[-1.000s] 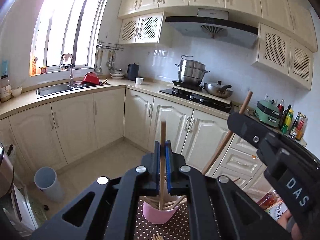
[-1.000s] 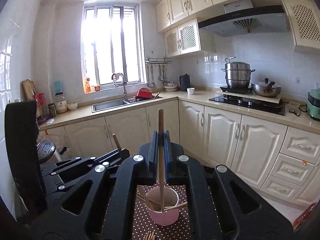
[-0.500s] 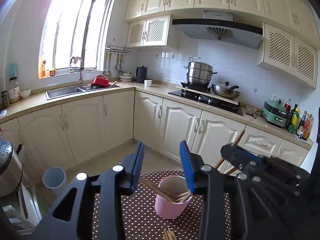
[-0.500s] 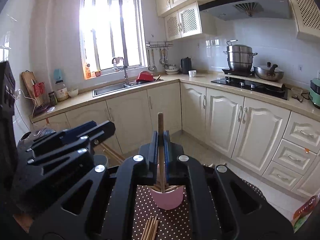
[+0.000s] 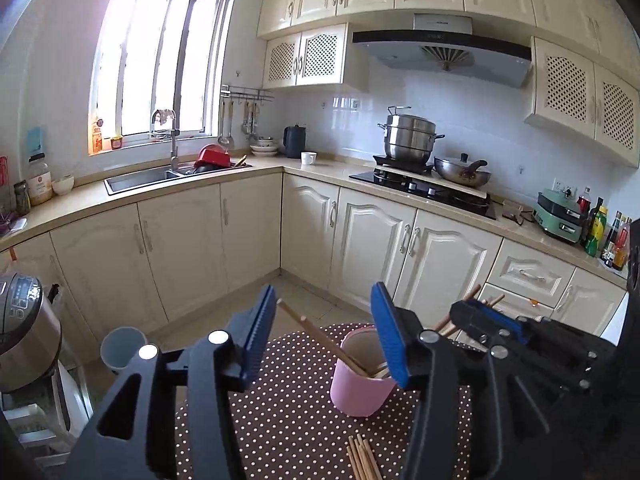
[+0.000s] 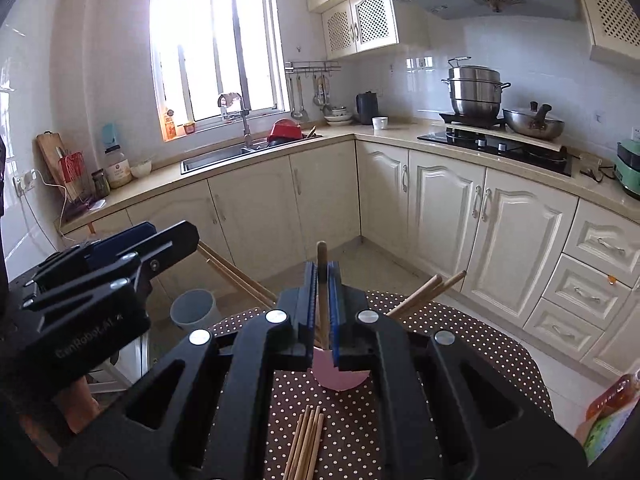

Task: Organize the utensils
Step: 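Withdraw the left gripper from the cup toward the pile while the right gripper follows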

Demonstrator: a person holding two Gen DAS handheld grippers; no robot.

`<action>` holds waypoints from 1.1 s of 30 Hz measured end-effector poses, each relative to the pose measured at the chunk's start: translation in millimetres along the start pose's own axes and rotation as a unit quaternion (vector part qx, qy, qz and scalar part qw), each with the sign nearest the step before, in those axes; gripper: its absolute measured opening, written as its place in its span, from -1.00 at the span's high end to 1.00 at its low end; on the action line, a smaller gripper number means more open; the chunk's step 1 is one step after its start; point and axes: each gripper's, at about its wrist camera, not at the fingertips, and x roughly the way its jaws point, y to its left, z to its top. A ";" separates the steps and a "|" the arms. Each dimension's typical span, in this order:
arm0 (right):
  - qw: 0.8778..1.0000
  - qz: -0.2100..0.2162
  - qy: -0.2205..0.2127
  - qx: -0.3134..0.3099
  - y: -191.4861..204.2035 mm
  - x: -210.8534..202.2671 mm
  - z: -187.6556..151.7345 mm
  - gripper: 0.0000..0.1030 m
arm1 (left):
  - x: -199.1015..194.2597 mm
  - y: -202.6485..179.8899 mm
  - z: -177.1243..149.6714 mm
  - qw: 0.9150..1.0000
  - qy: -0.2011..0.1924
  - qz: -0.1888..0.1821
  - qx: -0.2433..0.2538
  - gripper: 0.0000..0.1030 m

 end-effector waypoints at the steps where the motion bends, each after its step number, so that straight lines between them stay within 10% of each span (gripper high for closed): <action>1: 1.000 0.000 0.000 0.000 0.5 -3.5 -0.6 0.87 | -2.2 0.6 -1.1 1.000 0.001 0.000 0.001 0.03; 24: 0.999 0.009 0.043 0.008 0.9 -52.1 -64.2 0.87 | -37.9 3.1 -69.1 0.998 0.055 0.005 0.011 -0.08; 33: 0.993 0.021 0.106 0.039 -15.9 -33.7 -118.5 0.87 | 1.5 -1.6 -134.6 0.985 0.169 -0.015 0.027 -0.15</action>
